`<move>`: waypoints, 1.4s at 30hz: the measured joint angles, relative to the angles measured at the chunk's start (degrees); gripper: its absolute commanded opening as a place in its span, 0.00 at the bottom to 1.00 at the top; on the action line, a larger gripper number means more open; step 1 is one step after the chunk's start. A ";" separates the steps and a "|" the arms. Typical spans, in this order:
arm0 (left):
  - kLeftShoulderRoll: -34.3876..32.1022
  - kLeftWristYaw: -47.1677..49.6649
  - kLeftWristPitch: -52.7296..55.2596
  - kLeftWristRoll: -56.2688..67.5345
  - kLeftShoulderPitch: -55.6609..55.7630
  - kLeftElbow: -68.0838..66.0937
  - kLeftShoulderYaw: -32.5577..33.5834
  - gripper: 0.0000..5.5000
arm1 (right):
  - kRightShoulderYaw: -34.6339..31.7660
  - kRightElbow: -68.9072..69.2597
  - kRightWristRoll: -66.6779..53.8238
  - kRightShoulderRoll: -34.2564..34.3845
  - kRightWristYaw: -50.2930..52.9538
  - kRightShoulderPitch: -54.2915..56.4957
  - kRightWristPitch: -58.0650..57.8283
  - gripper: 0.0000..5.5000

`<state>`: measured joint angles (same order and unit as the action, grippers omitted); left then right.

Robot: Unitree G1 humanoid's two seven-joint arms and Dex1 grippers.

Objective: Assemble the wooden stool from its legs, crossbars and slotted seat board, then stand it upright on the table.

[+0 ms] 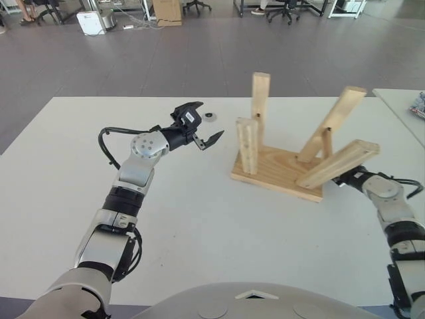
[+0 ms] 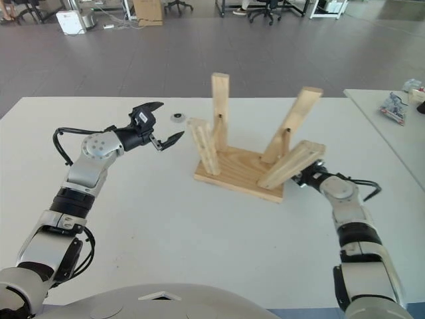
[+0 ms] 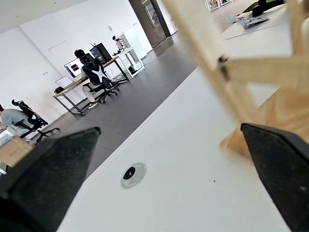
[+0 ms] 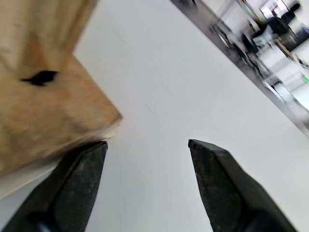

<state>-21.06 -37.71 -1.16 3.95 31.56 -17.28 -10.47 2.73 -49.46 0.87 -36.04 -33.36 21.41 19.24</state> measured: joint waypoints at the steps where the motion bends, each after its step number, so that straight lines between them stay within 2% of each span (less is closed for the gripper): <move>1: 0.01 -0.01 0.45 0.05 -0.55 0.57 0.16 0.98 | 0.32 -1.85 -0.30 1.94 -1.35 0.82 3.80 0.58; 6: -4.23 -1.67 2.18 0.85 -9.55 4.70 3.42 0.98 | 1.03 -5.17 -0.28 4.89 -4.08 1.42 11.82 0.58; 10: -8.27 -2.41 4.52 2.98 -17.47 8.73 8.05 0.98 | 0.85 -5.48 -0.13 4.89 -3.96 1.11 12.57 0.58; 13: -9.89 -3.50 4.57 4.15 -19.06 6.04 10.23 0.88 | 0.18 -2.81 -1.26 5.31 -4.92 -0.42 10.46 0.47; 16: -6.33 -4.28 5.77 3.00 -15.32 -5.23 7.37 0.78 | -0.14 2.40 -2.68 6.09 -5.67 -4.27 9.49 0.36; 18: -3.64 -5.62 1.24 0.40 -11.71 -12.32 3.83 0.73 | 0.33 5.15 -2.50 6.40 -5.93 -5.72 9.12 0.30; 21: -2.81 -8.27 -8.73 -0.53 -8.08 -22.73 2.84 0.63 | -0.08 10.51 -1.68 6.07 -4.62 -9.72 8.59 0.19; 26: -3.20 -15.70 -16.11 -1.40 -7.02 -26.90 0.79 0.46 | -1.55 17.24 -1.94 5.06 -3.59 -15.38 5.63 0.00; 30: -3.96 -19.69 -16.54 0.78 -11.37 -23.08 0.94 0.33 | -1.82 22.75 -2.98 5.04 -3.70 -19.28 2.99 0.00; 34: -3.52 -20.43 -13.48 4.23 -19.30 -13.75 1.19 0.18 | -2.30 27.97 -4.88 4.78 -5.57 -23.31 0.75 0.00; 39: -3.22 -20.37 -10.30 4.57 -21.04 -9.86 0.94 0.01 | -1.58 36.32 -8.00 4.29 -10.17 -29.39 -3.15 0.00; 42: -3.13 -20.36 -10.35 4.52 -21.24 -9.59 0.83 0.00 | -1.47 37.60 -8.63 4.31 -10.54 -30.35 -4.12 0.00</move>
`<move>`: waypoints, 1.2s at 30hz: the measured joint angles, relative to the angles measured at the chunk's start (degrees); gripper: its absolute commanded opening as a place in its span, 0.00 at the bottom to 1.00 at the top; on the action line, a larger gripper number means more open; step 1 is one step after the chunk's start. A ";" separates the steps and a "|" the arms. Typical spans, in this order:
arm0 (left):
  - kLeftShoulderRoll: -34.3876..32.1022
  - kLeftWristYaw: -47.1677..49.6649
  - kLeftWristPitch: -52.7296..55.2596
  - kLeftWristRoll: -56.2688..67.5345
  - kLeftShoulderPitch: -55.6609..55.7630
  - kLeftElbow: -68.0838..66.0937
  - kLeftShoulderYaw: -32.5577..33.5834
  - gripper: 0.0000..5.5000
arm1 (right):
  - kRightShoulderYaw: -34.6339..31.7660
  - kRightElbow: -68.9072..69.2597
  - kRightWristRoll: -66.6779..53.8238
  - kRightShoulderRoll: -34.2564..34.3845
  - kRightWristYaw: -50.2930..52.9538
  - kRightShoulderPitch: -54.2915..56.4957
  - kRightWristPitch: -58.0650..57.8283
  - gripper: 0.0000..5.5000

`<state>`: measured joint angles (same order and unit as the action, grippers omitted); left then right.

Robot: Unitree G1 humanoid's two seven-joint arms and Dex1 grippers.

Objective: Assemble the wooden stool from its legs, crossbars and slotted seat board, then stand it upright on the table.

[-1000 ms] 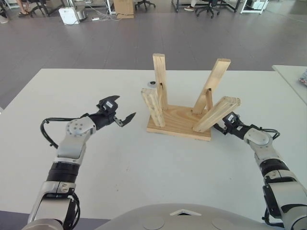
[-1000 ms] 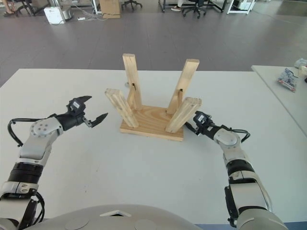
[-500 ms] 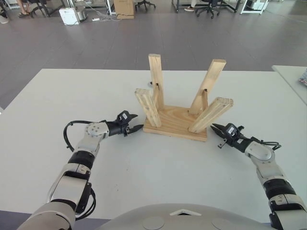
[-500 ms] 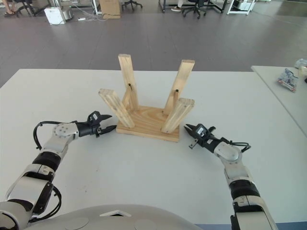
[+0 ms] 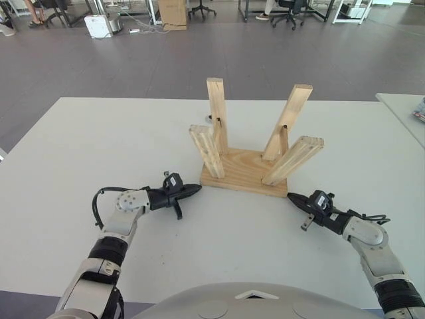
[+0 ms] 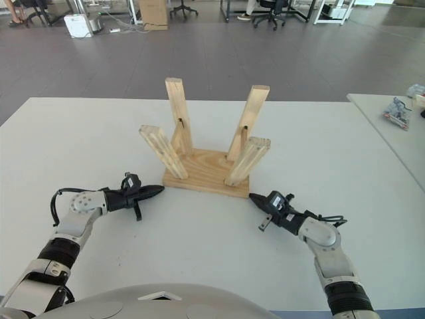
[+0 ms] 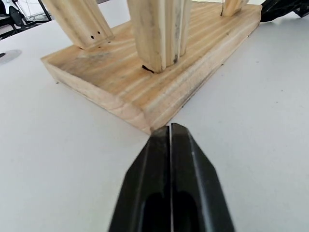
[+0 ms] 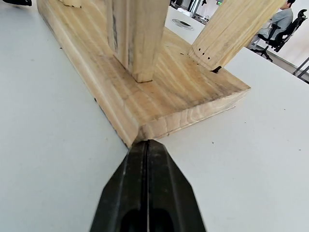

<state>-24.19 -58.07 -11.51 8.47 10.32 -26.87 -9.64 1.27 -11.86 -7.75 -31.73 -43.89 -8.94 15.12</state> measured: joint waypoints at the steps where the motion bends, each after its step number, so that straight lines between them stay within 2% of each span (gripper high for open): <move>1: -0.55 -0.19 -0.21 -0.04 -0.03 -0.11 -0.03 0.00 | 0.00 0.22 -0.03 0.00 -0.25 -0.01 -0.34 0.00; 5: -8.21 -4.51 -4.44 -0.09 0.06 -3.47 1.12 0.00 | -0.02 -0.11 -0.10 -0.09 -0.83 0.22 -0.37 0.00; 8: -13.56 -2.23 -7.90 -2.58 4.80 -13.03 2.68 0.00 | -0.14 -0.87 0.01 -0.23 -0.87 0.70 -0.26 0.00; 11: -12.09 1.50 -8.13 -5.14 11.46 -20.63 2.06 0.00 | -0.14 -1.41 0.35 -0.34 -0.91 1.63 -0.28 0.00; 13: -8.45 2.37 -9.26 -6.56 14.93 -23.18 0.67 0.00 | -0.09 -2.49 0.43 -0.34 -1.04 2.87 -0.17 0.00; 16: -3.64 2.30 -10.63 -6.84 16.22 -24.12 -0.62 0.00 | 0.18 -4.21 1.21 -0.40 -1.77 5.09 -0.20 0.00; 18: -2.94 2.19 -11.31 -6.84 15.83 -23.72 -1.03 0.00 | 0.25 -4.64 1.33 -0.40 -1.85 5.55 -0.21 0.00; 25: -1.49 1.13 -11.18 -6.77 12.28 -17.21 -2.23 0.00 | 1.33 -2.57 1.66 -0.47 -2.19 5.23 -0.35 0.00; 30: -2.12 2.06 -6.10 -6.85 9.48 -8.98 -2.18 0.00 | 2.25 4.11 2.22 -1.44 -2.07 3.50 -5.28 0.00; 36: -3.19 2.05 -1.01 -6.99 6.07 -0.16 -3.10 0.00 | 1.75 5.73 2.40 -2.16 -1.27 2.41 -7.08 0.00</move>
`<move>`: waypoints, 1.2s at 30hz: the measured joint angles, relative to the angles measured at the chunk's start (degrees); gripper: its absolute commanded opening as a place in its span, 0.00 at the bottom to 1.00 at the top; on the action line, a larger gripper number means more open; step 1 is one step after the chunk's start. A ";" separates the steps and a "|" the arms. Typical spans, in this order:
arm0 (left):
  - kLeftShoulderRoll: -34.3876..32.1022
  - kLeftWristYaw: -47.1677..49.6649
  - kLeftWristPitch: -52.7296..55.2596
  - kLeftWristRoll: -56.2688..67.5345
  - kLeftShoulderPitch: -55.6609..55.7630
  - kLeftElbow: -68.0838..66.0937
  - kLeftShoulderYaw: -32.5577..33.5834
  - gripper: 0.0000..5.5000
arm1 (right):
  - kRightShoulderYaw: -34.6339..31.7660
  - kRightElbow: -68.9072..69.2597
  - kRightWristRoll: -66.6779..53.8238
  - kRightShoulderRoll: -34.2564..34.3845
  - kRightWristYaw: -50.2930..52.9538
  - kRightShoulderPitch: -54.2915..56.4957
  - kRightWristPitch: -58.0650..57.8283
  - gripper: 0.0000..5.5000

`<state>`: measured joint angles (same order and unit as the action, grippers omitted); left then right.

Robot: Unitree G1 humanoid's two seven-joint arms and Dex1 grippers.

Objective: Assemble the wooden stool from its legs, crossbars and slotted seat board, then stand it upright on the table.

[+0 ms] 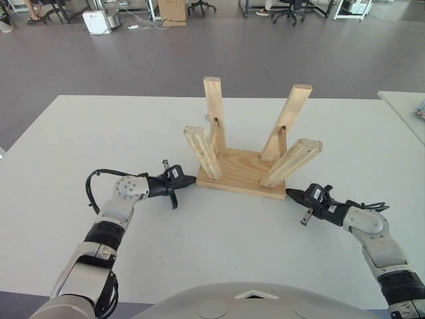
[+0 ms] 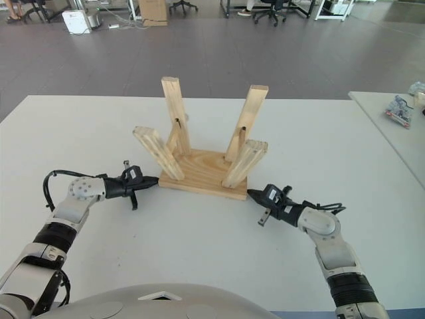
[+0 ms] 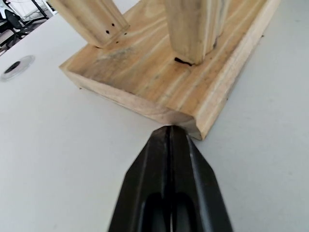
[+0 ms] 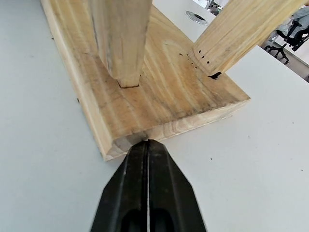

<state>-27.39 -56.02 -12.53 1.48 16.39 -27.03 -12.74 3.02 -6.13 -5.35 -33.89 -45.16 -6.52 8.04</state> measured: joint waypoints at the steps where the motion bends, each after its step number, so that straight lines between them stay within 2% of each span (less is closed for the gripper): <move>1: -0.32 -0.02 0.10 -0.05 -0.28 0.73 -0.25 0.00 | -0.07 0.12 0.00 -0.01 0.12 -0.05 -0.12 0.00; 6: -2.86 -1.49 6.00 1.10 -3.33 11.82 0.28 0.00 | -2.86 6.58 -3.97 -1.03 0.19 -0.46 -6.62 0.00; 9: -3.13 -0.27 14.81 7.10 -3.15 18.90 4.89 0.00 | -5.14 12.28 -6.83 -1.73 0.29 1.93 -11.42 0.00; 13: -2.76 3.03 19.69 9.71 0.32 23.62 8.74 0.00 | -6.67 14.45 -7.74 -1.93 0.88 7.02 -14.02 0.00; 19: -2.77 4.43 26.14 12.32 -4.36 33.45 9.14 0.00 | -7.57 14.72 -6.06 -2.77 2.18 7.42 -14.47 0.00; 22: -3.31 4.36 29.22 16.03 -8.23 38.68 9.41 0.00 | -8.53 16.83 -6.85 -3.69 2.77 7.05 -19.10 0.00; 30: -6.91 1.92 30.85 20.71 -12.96 40.74 10.56 0.24 | -8.25 26.56 -10.10 -10.50 0.62 1.67 -31.72 0.19; 34: -12.38 -6.26 32.08 20.86 -19.75 39.71 7.37 0.37 | -2.08 27.08 -11.33 -13.67 -8.61 -2.40 -33.32 0.33; 36: -12.60 -7.96 31.72 20.75 -20.00 37.43 6.75 0.43 | -0.44 26.32 -11.29 -13.86 -11.69 -2.33 -31.72 0.39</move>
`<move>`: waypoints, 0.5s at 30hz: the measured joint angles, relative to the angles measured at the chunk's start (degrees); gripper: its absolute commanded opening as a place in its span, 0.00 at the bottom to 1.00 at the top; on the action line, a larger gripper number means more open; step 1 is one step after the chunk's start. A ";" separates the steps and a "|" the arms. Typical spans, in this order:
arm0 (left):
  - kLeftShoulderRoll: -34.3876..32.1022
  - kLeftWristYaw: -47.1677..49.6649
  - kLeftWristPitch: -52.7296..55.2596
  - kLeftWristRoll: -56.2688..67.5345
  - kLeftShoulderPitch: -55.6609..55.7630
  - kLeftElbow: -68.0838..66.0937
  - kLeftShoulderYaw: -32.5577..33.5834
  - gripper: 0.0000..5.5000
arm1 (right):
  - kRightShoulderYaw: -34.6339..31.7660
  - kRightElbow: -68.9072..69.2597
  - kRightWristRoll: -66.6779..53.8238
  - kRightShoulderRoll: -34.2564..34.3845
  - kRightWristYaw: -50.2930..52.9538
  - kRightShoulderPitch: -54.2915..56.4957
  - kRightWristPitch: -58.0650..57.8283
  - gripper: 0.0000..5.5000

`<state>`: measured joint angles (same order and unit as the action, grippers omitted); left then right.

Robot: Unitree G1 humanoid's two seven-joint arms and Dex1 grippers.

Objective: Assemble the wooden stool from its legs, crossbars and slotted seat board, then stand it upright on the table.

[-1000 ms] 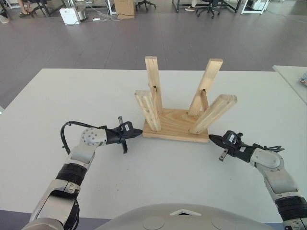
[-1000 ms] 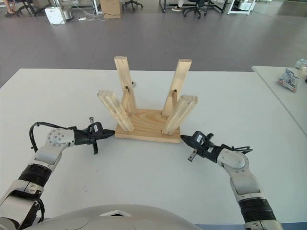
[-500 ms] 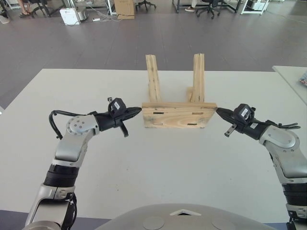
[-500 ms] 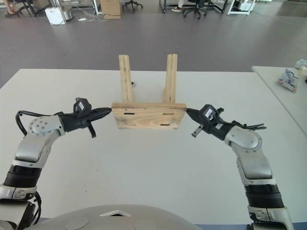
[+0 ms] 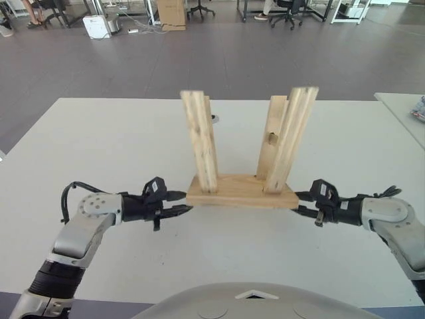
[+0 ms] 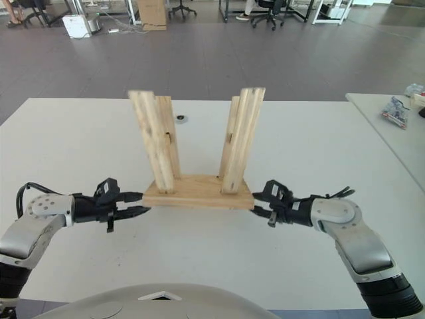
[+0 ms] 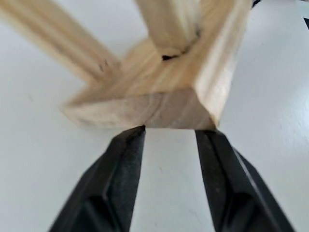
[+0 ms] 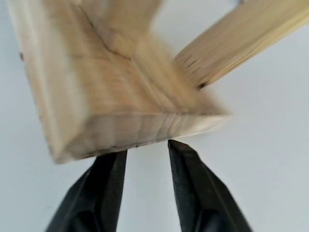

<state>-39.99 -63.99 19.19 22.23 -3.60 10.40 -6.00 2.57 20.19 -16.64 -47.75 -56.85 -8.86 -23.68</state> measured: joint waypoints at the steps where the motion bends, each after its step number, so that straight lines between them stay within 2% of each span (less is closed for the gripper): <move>1: 1.66 -0.48 -1.01 0.12 0.09 -0.81 -0.67 0.44 | 0.28 -0.29 -0.49 0.39 -1.26 0.36 1.51 0.40; 3: 2.93 -0.34 -2.99 0.14 1.94 -1.24 -0.67 0.52 | 0.17 -0.69 -1.35 1.06 -1.65 2.57 3.30 0.48; 6: 4.04 0.25 -4.88 0.01 2.91 -1.85 -0.45 0.57 | 0.15 -0.70 -1.46 1.59 -1.43 3.60 4.32 0.55; 15: 3.35 -0.63 -5.39 0.14 3.43 -3.18 0.84 0.83 | -0.19 -1.86 -1.37 1.75 -1.23 3.61 6.50 0.84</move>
<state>-36.64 -64.62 13.79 22.37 -0.17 7.22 -5.15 2.38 18.33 -18.01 -46.00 -58.08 -5.24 -17.19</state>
